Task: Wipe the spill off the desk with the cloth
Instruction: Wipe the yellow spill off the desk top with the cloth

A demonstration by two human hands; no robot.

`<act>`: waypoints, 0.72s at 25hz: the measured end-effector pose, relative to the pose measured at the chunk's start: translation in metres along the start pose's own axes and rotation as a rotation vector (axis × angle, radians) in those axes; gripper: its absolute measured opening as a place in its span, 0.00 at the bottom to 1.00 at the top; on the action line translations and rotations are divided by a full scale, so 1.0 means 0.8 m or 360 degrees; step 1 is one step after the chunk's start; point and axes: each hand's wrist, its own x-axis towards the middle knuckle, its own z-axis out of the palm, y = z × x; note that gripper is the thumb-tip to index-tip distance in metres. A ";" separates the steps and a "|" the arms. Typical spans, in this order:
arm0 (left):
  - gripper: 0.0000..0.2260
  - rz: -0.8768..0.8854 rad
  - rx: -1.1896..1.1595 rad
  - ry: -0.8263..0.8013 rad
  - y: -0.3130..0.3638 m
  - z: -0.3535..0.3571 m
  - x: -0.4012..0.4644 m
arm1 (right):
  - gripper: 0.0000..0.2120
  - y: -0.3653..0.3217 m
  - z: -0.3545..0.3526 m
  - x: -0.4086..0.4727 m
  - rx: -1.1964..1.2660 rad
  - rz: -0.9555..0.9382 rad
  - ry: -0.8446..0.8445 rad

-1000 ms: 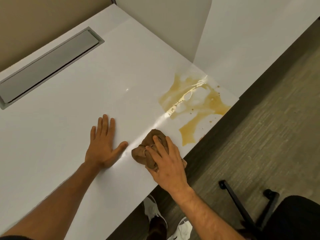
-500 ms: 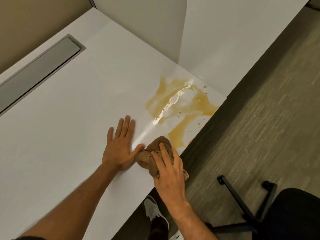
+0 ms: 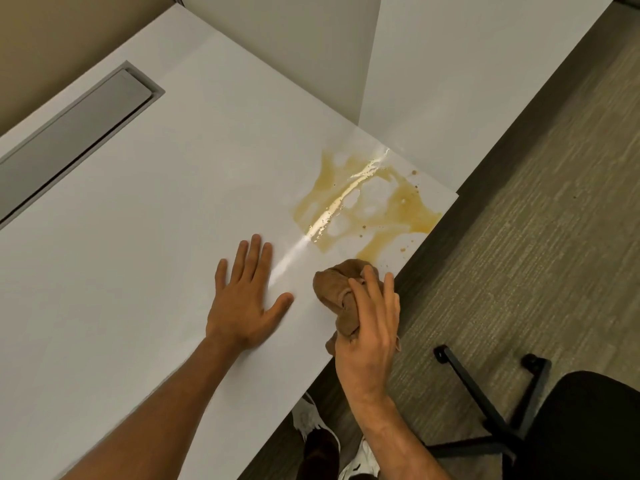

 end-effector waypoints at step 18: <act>0.40 0.0008 -0.0052 0.0038 0.003 0.003 0.003 | 0.35 -0.013 0.086 0.093 -0.0590 -0.0355 -0.0650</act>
